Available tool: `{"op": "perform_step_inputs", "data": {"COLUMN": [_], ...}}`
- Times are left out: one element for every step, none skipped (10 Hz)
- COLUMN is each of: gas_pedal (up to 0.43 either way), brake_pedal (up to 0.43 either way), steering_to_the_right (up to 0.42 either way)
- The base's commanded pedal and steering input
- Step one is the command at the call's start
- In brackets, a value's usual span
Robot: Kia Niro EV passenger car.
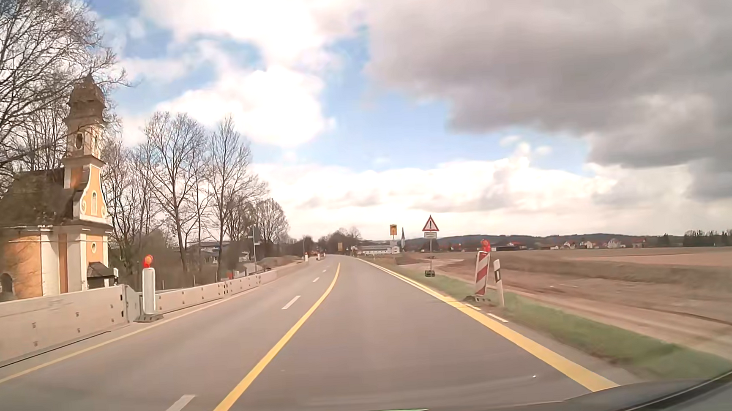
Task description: Follow the waypoints while adhering to traffic rules and regulations
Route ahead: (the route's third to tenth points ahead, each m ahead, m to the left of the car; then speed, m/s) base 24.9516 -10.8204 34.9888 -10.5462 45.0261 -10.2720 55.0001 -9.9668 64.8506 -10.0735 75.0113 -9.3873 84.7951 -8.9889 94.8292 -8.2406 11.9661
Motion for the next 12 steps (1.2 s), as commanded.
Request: {"op": "perform_step_inputs", "data": {"gas_pedal": [0.11, 0.11, 0.11, 0.11, 0.11, 0.11, 0.11, 0.11, 0.11, 0.11, 0.11, 0.11], "brake_pedal": [0.0, 0.0, 0.0, 0.0, 0.0, 0.0, 0.0, 0.0, 0.0, 0.0, 0.0, 0.0], "steering_to_the_right": [-0.001, -0.001, -0.001, -0.002, -0.002, -0.002, -0.002, -0.003, -0.002, -0.002, -0.003, -0.003]}}
